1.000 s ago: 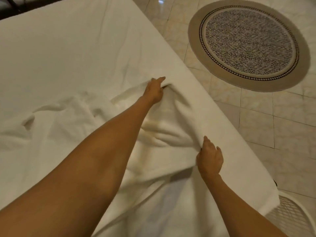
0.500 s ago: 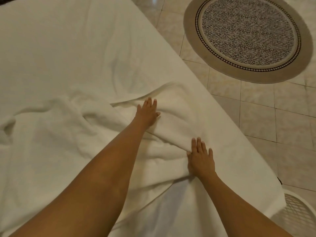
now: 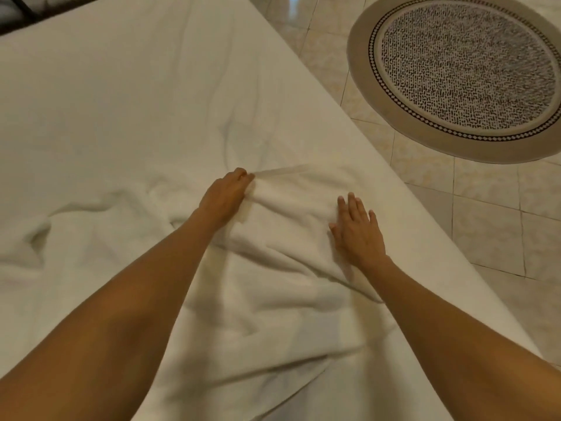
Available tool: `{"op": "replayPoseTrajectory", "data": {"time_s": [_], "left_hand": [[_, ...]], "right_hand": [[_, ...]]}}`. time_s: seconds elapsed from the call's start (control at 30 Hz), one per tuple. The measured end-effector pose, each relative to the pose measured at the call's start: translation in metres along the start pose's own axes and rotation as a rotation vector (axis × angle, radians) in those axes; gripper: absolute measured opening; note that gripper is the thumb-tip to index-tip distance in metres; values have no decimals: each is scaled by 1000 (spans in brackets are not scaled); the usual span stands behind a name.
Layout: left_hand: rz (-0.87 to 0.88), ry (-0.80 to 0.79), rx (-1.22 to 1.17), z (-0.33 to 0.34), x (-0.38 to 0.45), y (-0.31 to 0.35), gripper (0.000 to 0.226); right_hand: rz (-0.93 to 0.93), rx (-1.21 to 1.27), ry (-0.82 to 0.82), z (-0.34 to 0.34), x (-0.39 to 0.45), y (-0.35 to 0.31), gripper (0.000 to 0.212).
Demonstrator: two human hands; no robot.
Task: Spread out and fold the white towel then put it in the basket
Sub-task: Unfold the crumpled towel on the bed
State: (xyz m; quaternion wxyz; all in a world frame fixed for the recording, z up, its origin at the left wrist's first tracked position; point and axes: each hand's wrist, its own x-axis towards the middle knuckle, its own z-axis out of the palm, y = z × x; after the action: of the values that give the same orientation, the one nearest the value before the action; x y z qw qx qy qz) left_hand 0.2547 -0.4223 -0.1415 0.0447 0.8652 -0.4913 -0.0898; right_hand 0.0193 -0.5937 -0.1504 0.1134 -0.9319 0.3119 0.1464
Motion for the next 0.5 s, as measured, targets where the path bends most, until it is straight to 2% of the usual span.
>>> {"op": "replayPoseTrajectory", "data": {"time_s": [0.1, 0.23, 0.3, 0.43, 0.5], "left_hand": [[-137, -83, -20, 6, 0, -26, 60], [-144, -238, -10, 9, 2, -43, 29], [-135, -263, 21, 5, 5, -46, 23], [-161, -276, 94, -9, 16, -49, 19], [-182, -254, 108, -16, 24, -52, 17]], "right_hand": [[-110, -52, 23, -14, 46, -19, 66], [-192, -101, 30, -21, 90, -40, 66], [-222, -121, 11, -21, 109, -50, 63], [-315, -151, 138, -23, 125, -64, 22], [-277, -121, 152, -28, 124, -65, 20]]}}
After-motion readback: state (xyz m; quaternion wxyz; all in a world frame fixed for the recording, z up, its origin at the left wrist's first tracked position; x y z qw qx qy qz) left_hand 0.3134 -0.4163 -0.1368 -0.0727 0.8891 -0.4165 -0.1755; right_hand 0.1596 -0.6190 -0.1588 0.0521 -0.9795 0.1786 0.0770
